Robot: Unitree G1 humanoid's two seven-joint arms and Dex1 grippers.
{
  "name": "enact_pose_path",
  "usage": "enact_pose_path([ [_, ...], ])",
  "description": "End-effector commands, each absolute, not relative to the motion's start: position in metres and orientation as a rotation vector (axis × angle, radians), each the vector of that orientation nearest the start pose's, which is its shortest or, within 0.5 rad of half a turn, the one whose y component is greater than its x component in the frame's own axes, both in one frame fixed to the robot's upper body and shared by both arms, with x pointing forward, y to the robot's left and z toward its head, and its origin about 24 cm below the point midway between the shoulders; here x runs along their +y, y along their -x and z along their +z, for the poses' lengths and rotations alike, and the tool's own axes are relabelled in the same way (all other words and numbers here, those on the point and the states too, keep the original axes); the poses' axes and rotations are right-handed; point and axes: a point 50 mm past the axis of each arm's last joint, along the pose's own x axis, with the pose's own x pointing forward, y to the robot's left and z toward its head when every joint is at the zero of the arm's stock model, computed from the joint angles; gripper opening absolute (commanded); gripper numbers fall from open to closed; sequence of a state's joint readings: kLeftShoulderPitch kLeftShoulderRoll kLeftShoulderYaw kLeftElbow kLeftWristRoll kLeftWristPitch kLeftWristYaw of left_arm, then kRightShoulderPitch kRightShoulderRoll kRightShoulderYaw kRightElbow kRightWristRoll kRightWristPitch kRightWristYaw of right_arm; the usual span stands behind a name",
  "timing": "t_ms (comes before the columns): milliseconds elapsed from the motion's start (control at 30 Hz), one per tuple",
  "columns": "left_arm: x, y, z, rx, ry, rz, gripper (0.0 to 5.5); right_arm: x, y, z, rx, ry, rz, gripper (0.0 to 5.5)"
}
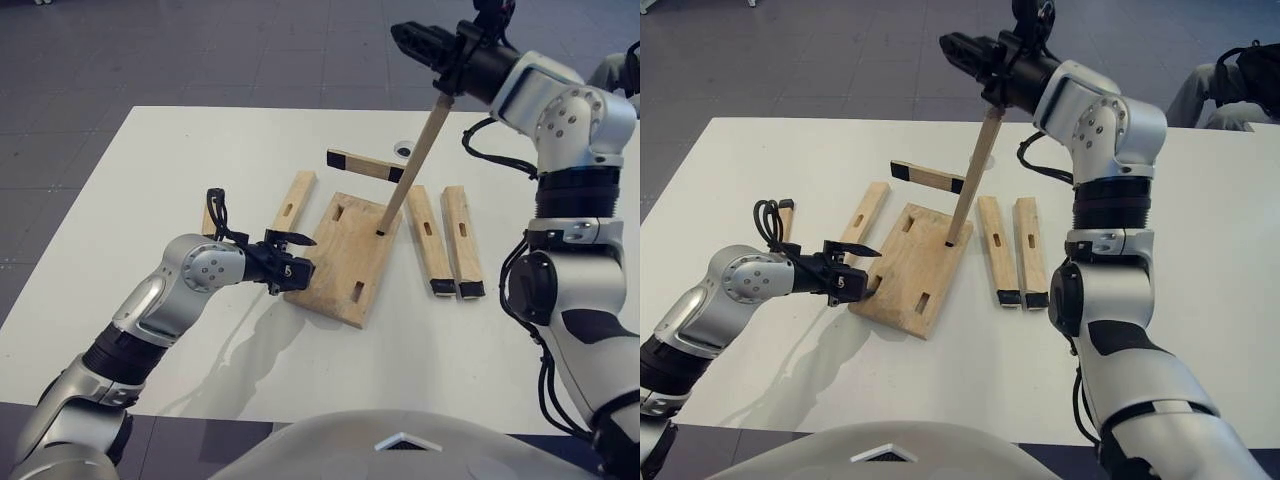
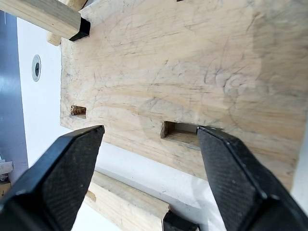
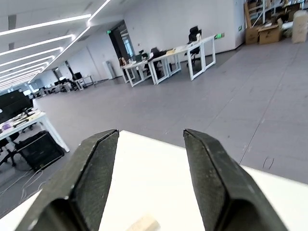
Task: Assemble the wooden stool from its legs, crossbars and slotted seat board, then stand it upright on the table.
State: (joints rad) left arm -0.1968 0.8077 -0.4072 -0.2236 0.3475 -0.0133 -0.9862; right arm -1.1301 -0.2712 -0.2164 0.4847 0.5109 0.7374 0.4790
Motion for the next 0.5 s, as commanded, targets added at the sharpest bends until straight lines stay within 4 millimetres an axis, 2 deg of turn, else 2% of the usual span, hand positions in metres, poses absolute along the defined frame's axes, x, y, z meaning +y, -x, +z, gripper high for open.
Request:
enact_pose_path([
  [33,0.167,-0.21,0.041,0.437,-1.169,-1.404,3.59,-0.151,-0.376,0.357,-0.356,-0.403,0.623,2.48],
  [67,0.167,-0.21,0.041,0.437,-1.17,-1.405,3.59,-0.155,-0.37,0.37,-0.409,-0.426,0.612,2.48],
  [100,0.167,-0.21,0.041,0.438,-1.171,-1.406,3.59,-0.153,-0.368,0.369,-0.406,-0.44,0.616,2.48],
  [133,0.168,-0.21,0.041,0.439,-1.171,-1.406,3.59,-0.147,-0.368,0.357,-0.357,-0.44,0.635,2.48],
  [200,0.168,-0.209,0.041,0.441,-1.17,-1.407,3.59,-0.123,-0.371,0.293,-0.119,-0.434,0.672,2.48],
  [233,0.168,-0.209,0.041,0.44,-1.17,-1.409,3.59,-0.11,-0.367,0.243,0.047,-0.418,0.676,2.48],
  [300,0.167,-0.209,0.042,0.436,-1.172,-1.415,3.59,-0.097,-0.347,0.152,0.326,-0.415,0.65,2.48],
  [333,0.167,-0.21,0.043,0.434,-1.174,-1.417,3.59,-0.097,-0.336,0.121,0.413,-0.434,0.619,2.48],
  [367,0.167,-0.21,0.044,0.434,-1.175,-1.418,3.59,-0.099,-0.33,0.105,0.452,-0.447,0.592,2.48],
  [400,0.168,-0.21,0.045,0.438,-1.177,-1.421,3.59,-0.103,-0.329,0.098,0.46,-0.463,0.559,2.48],
  [500,0.169,-0.207,0.044,0.447,-1.173,-1.424,3.59,-0.111,-0.336,0.115,0.384,-0.511,0.526,2.48],
])
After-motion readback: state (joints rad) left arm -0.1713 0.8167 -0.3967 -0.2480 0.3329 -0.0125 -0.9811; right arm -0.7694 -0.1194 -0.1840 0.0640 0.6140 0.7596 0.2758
